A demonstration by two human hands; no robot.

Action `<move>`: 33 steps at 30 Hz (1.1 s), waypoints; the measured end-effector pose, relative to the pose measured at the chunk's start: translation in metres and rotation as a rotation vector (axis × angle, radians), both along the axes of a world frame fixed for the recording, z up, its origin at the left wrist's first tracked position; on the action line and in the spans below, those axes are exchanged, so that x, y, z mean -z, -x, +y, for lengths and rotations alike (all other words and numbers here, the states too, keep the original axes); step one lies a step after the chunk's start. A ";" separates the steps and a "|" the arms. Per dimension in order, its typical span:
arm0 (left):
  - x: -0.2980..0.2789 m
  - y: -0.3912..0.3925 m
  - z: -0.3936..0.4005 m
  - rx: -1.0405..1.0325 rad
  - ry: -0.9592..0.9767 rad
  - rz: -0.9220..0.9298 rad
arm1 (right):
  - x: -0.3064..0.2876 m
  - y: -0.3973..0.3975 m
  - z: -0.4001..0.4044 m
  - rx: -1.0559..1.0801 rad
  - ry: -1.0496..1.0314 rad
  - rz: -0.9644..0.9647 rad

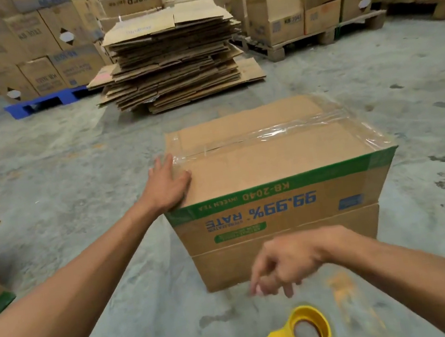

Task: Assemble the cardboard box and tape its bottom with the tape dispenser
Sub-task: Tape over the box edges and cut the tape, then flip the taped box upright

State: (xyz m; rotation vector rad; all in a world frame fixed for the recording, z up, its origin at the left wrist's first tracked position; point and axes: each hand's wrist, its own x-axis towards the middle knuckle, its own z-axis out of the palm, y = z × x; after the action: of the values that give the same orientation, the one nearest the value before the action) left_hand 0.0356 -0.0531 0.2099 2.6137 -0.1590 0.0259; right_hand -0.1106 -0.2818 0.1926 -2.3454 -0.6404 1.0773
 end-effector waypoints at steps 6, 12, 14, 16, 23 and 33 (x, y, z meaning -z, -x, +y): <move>0.010 -0.015 -0.003 -0.084 0.126 0.112 | -0.082 -0.092 -0.069 0.740 -0.238 -0.987; 0.010 0.001 -0.005 -0.068 0.149 0.101 | -0.033 -0.100 -0.146 1.047 0.483 -0.614; 0.009 0.004 -0.004 -0.058 0.153 0.096 | -0.031 -0.097 -0.145 1.064 0.470 -0.655; 0.007 0.008 0.000 -0.068 0.141 0.104 | -0.033 -0.096 -0.149 1.111 0.427 -0.630; -0.004 0.019 0.027 -0.178 0.094 0.133 | -0.034 -0.109 -0.144 1.135 0.281 -0.586; -0.015 0.043 0.062 -0.329 0.258 -0.347 | -0.032 -0.116 -0.088 1.111 -0.203 -0.991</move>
State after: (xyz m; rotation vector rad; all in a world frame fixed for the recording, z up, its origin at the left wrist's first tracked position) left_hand -0.0072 0.0091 0.2246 2.3295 0.1468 0.5774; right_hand 0.0053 -0.3697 0.2242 -2.3326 0.3052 -0.6234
